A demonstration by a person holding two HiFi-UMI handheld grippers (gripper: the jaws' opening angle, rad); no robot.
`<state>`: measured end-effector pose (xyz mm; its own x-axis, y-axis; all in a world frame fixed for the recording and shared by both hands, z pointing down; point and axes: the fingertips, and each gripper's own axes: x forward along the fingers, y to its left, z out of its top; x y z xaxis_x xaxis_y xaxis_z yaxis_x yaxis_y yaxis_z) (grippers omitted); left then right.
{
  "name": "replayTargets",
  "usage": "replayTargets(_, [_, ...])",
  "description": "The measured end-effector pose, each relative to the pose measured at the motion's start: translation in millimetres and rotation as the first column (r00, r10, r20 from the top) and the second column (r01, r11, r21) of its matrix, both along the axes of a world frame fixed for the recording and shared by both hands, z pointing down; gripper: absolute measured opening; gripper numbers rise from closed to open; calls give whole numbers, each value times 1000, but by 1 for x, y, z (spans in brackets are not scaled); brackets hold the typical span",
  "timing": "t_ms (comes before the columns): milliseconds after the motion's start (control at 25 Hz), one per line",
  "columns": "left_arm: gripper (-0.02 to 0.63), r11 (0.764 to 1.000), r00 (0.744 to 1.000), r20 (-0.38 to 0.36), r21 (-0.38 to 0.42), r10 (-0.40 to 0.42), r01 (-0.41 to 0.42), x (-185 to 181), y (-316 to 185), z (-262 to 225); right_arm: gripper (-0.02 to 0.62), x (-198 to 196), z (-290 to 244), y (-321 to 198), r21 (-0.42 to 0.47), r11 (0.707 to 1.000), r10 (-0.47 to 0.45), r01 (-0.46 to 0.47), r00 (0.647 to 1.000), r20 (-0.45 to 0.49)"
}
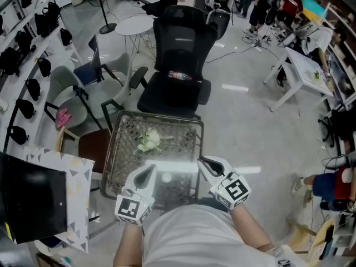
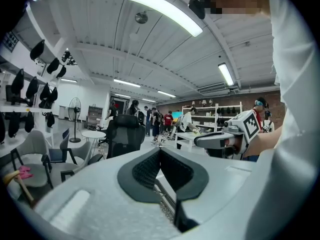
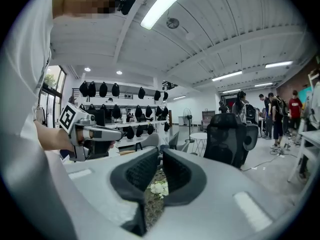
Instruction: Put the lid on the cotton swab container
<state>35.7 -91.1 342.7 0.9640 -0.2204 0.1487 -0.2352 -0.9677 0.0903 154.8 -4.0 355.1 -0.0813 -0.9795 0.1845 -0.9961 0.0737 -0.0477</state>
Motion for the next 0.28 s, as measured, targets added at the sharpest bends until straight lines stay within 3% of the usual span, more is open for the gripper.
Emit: replayTargets(280, [9,1000,1000,5,2,5,-5,1,4,1,34,2,1,4,-9,1000,6,-6,1000,-2])
